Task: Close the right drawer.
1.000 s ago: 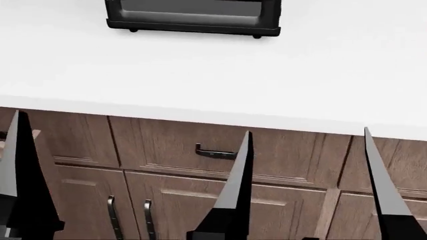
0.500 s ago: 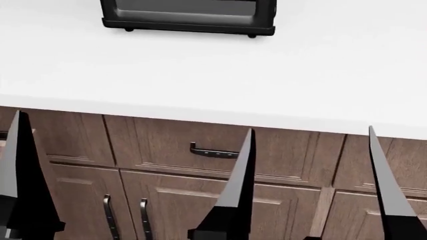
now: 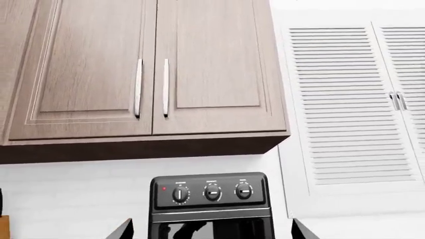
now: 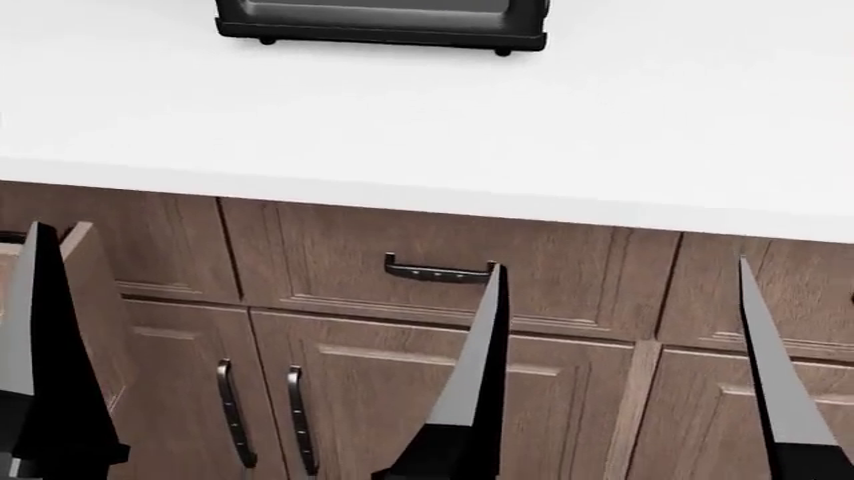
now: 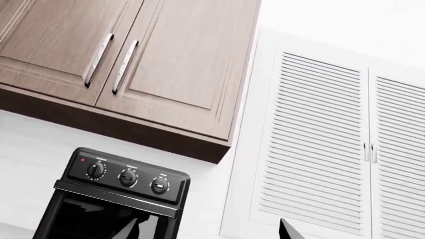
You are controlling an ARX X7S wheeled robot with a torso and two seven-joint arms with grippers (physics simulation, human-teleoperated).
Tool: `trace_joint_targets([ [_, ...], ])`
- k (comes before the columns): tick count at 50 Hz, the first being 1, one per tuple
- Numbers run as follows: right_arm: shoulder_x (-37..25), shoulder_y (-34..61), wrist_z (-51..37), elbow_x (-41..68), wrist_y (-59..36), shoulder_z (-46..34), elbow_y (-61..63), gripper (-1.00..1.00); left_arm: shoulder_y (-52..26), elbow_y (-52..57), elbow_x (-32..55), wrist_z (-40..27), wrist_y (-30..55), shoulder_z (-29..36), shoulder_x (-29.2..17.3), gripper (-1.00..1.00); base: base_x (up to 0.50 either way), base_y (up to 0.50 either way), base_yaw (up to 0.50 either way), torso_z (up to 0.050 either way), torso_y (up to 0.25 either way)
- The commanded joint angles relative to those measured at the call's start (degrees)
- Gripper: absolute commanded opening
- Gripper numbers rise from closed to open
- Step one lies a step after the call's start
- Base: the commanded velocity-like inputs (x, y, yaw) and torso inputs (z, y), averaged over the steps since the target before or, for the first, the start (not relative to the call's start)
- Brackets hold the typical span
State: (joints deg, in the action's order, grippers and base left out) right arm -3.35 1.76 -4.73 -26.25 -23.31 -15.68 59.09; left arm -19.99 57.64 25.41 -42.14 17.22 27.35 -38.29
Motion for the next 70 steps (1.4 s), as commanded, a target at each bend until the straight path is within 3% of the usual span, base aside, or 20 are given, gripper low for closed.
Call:
trace_joint_targets([
  [1,-0.13,0.40,-0.13,0.12,0.15,-0.11,-0.52,1.00,-0.19,0.03,0.10,-0.41,-0.25,0.34,-0.35,1.00,-0.02,0.16,0.00,0.000,0.000],
  [48,-3.50,-0.71,-2.15,0.58,1.85,-2.34,-0.80,1.00,-1.10,-0.48,0.73,-1.82,-1.24,1.54,-1.54,1.00,-0.01,0.14,0.00,0.000,0.000],
  [70,-4.53,-0.53,-2.30,1.01,3.32,-3.33,-1.57,1.00,-1.27,-0.63,0.59,-2.21,-1.77,2.20,-2.01,1.00,0.36,0.04,0.00,0.000,0.000],
])
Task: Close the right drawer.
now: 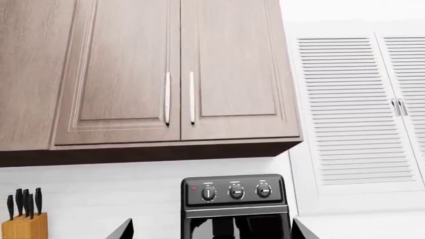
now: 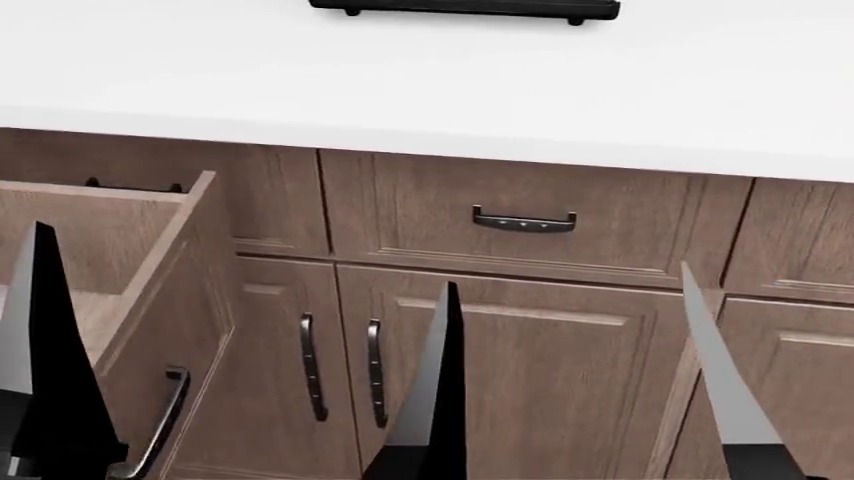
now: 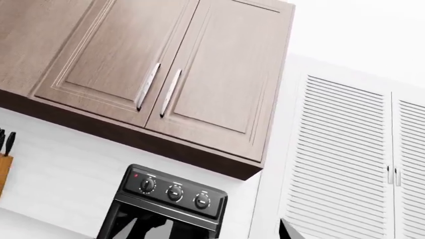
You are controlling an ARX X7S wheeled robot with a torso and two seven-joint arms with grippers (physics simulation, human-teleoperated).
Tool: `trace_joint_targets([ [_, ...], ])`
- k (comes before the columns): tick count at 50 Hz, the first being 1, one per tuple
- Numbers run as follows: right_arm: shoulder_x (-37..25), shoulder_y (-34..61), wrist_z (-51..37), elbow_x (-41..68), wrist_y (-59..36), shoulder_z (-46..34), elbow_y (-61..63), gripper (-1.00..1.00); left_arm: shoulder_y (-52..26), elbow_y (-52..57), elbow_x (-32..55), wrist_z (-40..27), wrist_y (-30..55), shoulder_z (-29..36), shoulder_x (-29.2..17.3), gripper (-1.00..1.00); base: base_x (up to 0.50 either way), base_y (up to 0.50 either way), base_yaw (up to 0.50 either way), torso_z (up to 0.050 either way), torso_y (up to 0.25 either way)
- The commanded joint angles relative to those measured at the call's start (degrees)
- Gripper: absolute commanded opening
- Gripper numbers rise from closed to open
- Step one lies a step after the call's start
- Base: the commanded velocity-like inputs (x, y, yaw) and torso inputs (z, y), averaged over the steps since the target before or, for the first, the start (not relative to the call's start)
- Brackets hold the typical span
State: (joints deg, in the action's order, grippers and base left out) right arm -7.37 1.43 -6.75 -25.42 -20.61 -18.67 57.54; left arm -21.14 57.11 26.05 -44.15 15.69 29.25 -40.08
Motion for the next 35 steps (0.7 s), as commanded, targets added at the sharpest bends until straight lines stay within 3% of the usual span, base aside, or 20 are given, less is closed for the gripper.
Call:
trace_joint_targets([
  [1,-0.53,-0.25,-0.26,0.23,0.56,-0.33,0.04,1.00,-0.13,-0.14,-0.06,-0.23,-0.23,0.33,-0.21,1.00,0.44,0.04,0.00,0.000,0.000],
  [35,-0.48,-0.83,0.24,0.39,0.54,-0.04,0.98,1.00,-0.73,-0.08,0.42,-1.09,-0.51,0.97,-0.90,1.00,0.47,0.05,0.00,0.000,0.000],
])
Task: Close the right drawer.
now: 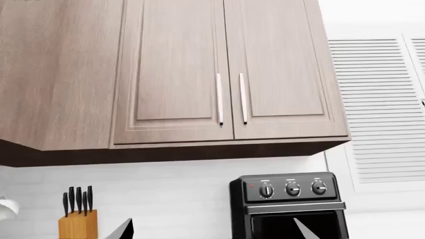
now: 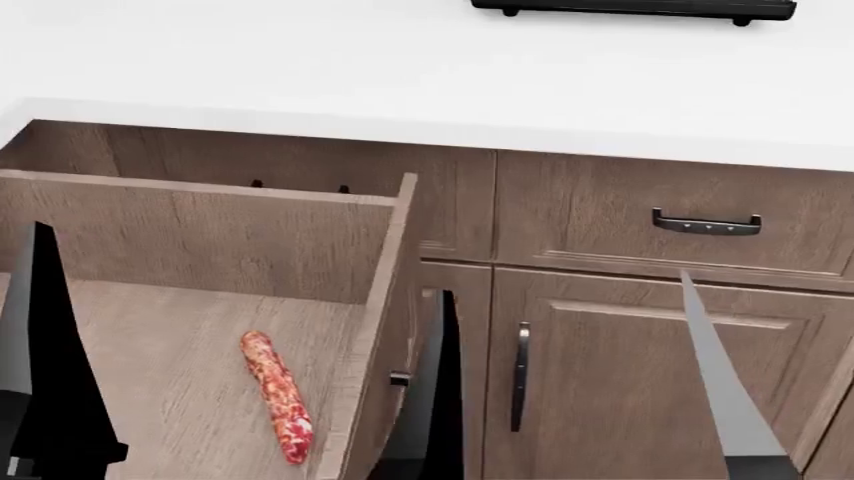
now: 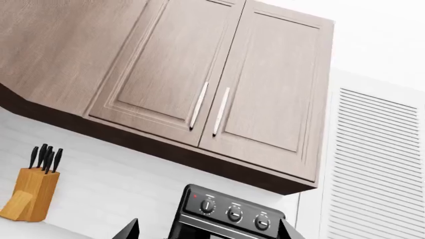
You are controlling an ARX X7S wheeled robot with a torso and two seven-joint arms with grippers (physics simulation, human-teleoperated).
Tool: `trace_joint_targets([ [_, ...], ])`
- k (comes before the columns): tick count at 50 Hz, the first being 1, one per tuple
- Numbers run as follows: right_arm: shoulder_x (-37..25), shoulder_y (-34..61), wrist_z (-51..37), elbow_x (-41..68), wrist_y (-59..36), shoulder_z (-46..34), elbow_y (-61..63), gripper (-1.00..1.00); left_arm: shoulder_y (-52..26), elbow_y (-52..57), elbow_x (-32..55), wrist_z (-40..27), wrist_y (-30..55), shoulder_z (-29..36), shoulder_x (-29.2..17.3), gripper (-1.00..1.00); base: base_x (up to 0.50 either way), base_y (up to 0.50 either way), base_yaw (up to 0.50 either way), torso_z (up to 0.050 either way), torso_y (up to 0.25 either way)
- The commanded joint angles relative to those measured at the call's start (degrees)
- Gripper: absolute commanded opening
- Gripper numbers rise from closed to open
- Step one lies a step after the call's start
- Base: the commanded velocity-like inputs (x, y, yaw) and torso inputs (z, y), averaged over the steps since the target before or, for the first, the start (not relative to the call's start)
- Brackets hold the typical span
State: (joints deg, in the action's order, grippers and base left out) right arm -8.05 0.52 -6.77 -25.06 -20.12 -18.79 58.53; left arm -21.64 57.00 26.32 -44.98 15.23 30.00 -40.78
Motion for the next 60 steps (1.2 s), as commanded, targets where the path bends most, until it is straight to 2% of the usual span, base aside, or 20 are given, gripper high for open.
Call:
trace_joint_targets([
  [1,0.21,0.11,0.26,0.05,0.08,0.08,-0.09,1.00,-0.22,-0.02,0.16,-0.28,-0.08,0.22,-0.23,1.00,0.49,0.05,0.00,0.000,0.000],
  [27,0.10,0.93,-0.07,0.60,-0.10,0.07,-1.52,1.00,-0.46,0.64,0.00,-1.25,-0.19,1.09,-0.85,1.00,0.48,0.05,0.00,0.000,0.000],
  [48,0.42,1.23,-0.57,-0.07,-2.26,0.02,-0.91,1.00,-0.93,-0.05,0.42,-1.39,-0.99,1.42,-1.25,1.00,0.00,0.00,0.00,0.000,0.000],
  [60,0.82,3.15,-1.65,2.36,-4.98,5.47,-1.23,1.00,-1.12,0.18,0.22,-1.77,-0.78,2.03,-1.34,1.00,0.00,0.00,0.00,0.000,0.000],
])
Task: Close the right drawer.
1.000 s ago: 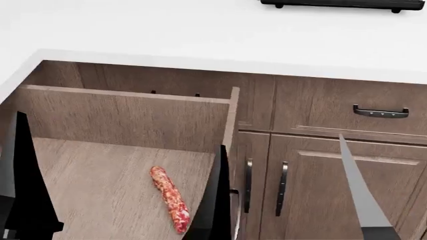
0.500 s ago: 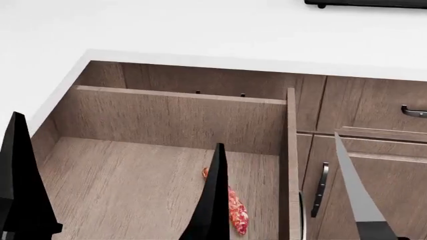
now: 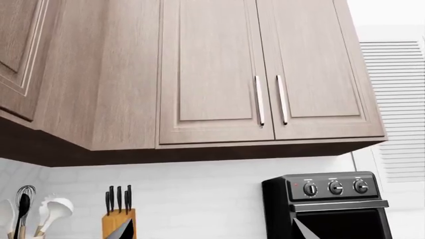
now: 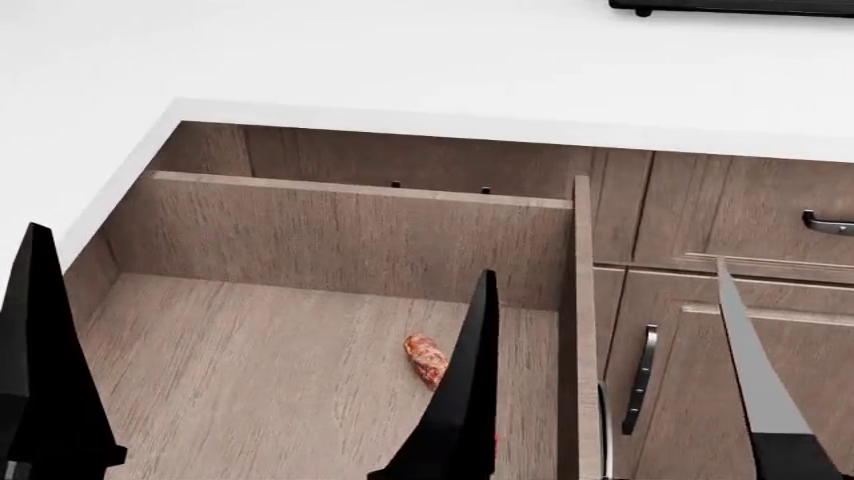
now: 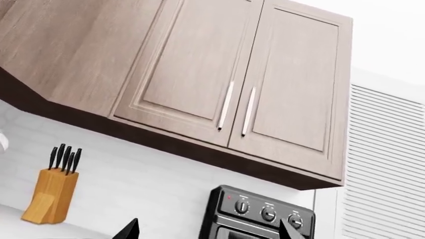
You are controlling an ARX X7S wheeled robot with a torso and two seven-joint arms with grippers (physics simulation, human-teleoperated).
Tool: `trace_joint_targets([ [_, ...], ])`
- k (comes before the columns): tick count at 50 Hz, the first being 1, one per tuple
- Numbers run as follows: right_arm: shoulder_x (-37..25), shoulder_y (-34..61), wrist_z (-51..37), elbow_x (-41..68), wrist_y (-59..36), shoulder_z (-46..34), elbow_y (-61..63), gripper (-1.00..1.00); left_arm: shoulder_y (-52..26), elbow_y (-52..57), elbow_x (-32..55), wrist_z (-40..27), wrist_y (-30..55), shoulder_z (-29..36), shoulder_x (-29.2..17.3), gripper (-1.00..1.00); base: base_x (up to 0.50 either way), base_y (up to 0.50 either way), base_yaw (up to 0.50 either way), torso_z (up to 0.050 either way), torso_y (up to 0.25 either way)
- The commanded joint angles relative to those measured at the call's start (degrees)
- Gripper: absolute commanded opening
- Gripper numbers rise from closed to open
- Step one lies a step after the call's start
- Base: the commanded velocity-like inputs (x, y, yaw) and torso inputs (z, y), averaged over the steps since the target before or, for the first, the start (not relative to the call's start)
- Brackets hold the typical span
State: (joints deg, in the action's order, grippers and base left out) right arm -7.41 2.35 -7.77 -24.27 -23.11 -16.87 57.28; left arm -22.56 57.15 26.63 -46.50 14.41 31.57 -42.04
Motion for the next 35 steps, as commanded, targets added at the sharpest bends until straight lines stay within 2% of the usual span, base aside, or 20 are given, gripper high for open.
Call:
trace_joint_targets([
  [1,0.24,1.66,-0.80,1.70,-2.14,3.92,-0.18,1.00,-0.21,0.07,-0.13,-0.29,0.07,0.54,-0.08,1.00,0.00,0.00,0.00,0.000,0.000],
  [35,-0.92,4.20,-4.61,10.05,-5.41,18.92,-3.90,1.00,-0.56,-0.33,-0.01,-0.69,-0.54,1.47,-0.62,1.00,0.00,0.00,0.00,0.000,0.000],
])
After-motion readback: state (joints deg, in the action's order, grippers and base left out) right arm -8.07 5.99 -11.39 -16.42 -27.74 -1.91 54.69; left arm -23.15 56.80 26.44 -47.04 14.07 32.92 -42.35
